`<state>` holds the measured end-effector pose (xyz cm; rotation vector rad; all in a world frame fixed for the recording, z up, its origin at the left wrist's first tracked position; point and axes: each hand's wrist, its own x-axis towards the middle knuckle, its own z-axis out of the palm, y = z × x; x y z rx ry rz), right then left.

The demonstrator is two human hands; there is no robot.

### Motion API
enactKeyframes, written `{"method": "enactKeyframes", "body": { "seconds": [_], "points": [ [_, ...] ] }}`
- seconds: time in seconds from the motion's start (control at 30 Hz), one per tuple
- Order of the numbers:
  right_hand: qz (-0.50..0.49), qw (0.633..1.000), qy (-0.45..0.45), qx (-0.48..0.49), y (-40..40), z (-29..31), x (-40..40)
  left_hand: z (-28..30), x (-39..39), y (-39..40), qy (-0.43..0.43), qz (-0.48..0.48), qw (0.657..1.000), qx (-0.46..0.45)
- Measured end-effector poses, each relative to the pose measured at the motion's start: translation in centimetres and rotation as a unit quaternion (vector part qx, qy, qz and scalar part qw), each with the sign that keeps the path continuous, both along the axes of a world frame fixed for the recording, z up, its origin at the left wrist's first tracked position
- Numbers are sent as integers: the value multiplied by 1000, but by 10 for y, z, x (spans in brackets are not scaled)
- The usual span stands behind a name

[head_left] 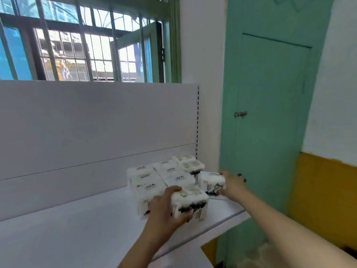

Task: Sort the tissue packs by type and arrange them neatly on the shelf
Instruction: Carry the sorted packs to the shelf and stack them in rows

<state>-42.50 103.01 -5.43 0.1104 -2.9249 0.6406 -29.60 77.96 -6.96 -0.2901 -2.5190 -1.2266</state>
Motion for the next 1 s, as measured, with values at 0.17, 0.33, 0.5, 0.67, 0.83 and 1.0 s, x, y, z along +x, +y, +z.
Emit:
{"method": "enactKeyframes", "body": {
  "seconds": [0.17,0.33,0.5,0.67,0.83,1.0],
  "points": [
    [27,998,-47,-40,-19,17,-32,14,-51,1,23,-81,996,-12],
    [-78,924,-63,-370,-32,30,-23,19,-81,2,75,-109,991,-3],
    [-94,831,-35,-547,-27,31,29,31,-103,22,132,-79,987,39],
    [-4,734,-99,-672,-39,16,48,22,-118,48,107,-158,981,-18],
    [-118,804,41,-581,-16,-15,25,26,-150,28,92,-198,955,-202],
    [-202,931,92,-290,-32,-53,4,15,-179,16,43,-150,892,-423]
  ]
}}
